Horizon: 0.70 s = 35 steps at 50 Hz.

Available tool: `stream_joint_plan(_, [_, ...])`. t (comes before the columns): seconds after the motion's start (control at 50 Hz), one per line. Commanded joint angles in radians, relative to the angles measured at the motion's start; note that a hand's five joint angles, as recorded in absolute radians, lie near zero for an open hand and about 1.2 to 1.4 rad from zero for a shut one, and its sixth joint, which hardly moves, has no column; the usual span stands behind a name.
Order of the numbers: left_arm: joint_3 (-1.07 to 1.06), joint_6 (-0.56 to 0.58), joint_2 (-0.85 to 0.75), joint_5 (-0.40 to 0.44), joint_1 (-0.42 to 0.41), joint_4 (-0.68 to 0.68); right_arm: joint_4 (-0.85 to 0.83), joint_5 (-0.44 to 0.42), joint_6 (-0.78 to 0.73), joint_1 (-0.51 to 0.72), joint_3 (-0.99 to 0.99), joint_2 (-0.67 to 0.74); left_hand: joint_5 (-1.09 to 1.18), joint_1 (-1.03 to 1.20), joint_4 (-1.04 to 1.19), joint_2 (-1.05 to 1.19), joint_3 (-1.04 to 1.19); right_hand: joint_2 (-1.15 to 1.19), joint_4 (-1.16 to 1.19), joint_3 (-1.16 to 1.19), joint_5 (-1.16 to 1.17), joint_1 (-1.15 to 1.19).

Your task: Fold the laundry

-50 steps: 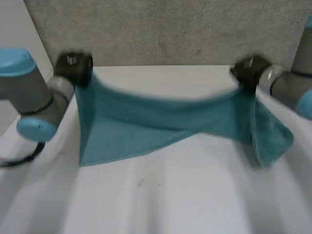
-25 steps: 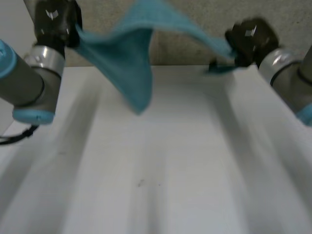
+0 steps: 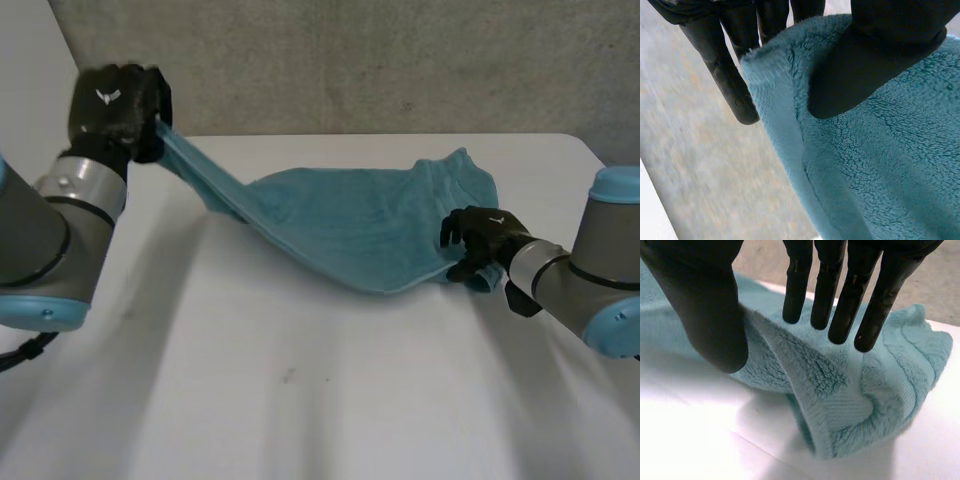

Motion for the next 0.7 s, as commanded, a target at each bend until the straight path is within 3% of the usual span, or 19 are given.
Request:
stream_joint_plan(0.02, [0.014,-0.043,0.101,0.000,-0.025,-0.007,-0.052,0.012,0.078,-0.006,0.121,-0.067,0.189,0.223,0.179,0.178,0.180,-0.088,-0.091,-0.090,-0.098,-0.001])
stream_joint_plan(0.44, [0.234,-0.092,0.150,-0.005,-0.062,-0.131,-0.136,0.084,0.090,-0.004,0.170,-0.045,0.189,0.223,0.179,0.178,0.180,-0.082,-0.085,-0.085,-0.093,0.005])
stream_joint_plan(0.66, [0.234,-0.106,0.177,-0.006,-0.048,-0.136,-0.159,0.139,0.090,-0.035,0.104,-0.003,0.189,0.223,0.179,0.178,0.180,0.085,0.082,0.083,0.075,0.172])
stream_joint_plan(0.7, [0.234,-0.106,0.178,-0.006,-0.048,-0.136,-0.159,0.141,0.096,-0.037,0.080,0.020,0.189,0.223,0.179,0.178,0.180,0.304,0.302,0.302,0.294,0.391])
